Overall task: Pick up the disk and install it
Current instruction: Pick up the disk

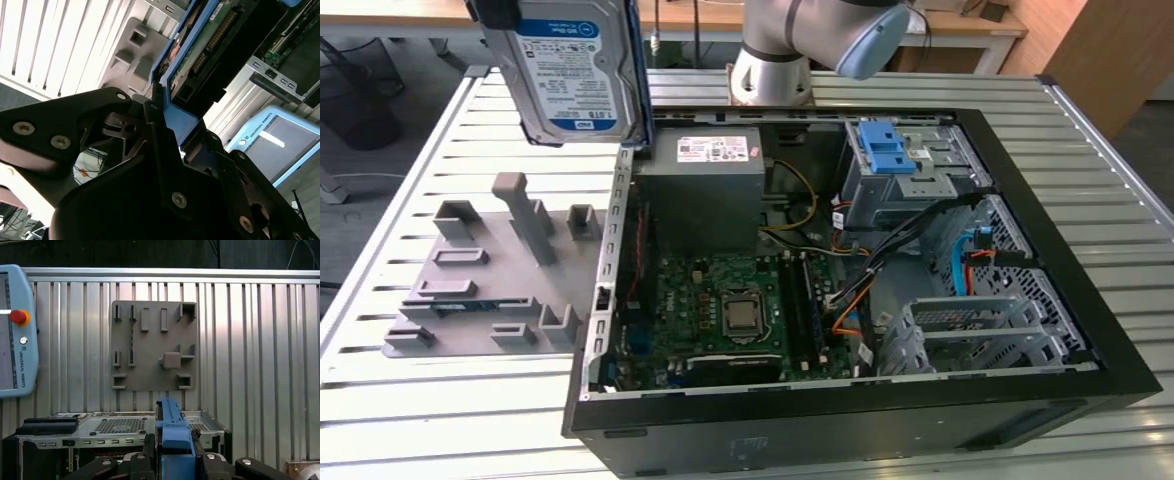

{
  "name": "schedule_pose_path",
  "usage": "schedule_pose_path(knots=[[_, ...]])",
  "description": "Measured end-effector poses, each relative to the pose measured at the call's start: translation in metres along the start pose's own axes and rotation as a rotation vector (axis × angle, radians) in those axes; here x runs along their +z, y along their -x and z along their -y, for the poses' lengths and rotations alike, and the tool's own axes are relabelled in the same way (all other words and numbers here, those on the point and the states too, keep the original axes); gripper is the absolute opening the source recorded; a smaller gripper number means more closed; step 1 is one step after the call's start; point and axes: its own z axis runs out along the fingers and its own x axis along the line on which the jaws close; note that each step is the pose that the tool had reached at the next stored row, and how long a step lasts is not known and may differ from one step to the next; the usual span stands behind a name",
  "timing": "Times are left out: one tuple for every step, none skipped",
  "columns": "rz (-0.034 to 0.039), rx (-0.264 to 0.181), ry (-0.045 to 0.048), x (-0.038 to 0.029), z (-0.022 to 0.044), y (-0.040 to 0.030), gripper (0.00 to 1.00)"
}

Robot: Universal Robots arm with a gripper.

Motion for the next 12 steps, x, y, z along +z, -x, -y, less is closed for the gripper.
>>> schedule_pose_path(knots=[[0.0000,0.000,0.0000,-0.0001,0.0005,-0.0032,0.36],[0.0000,0.000,0.0000,-0.0001,0.0006,-0.0070,0.36],[0.0000,0.000,-0.0001,-0.0002,0.0007,-0.0109,0.36],[-0.0001,0.000,0.0001,-0.0003,0.0008,-0.0147,0.36],[-0.0001,0.000,0.0000,-0.0003,0.0009,-0.0185,0.36],[-0.0001,0.000,-0.0001,-0.0003,0.0010,-0.0215,0.36],[-0.0001,0.000,0.0000,-0.0004,0.0011,-0.0229,0.36],[-0.0002,0.000,0.0001,-0.0005,0.0018,-0.0235,0.36],[-0.0001,0.000,-0.0001,-0.0004,0.0033,-0.0239,0.36],[0.0000,0.000,-0.0001,-0.0004,0.0051,-0.0243,0.36],[-0.0001,0.000,0.0000,-0.0004,0.0075,-0.0245,0.36],[-0.0002,0.000,0.0001,-0.0005,0.0110,-0.0246,0.36]])
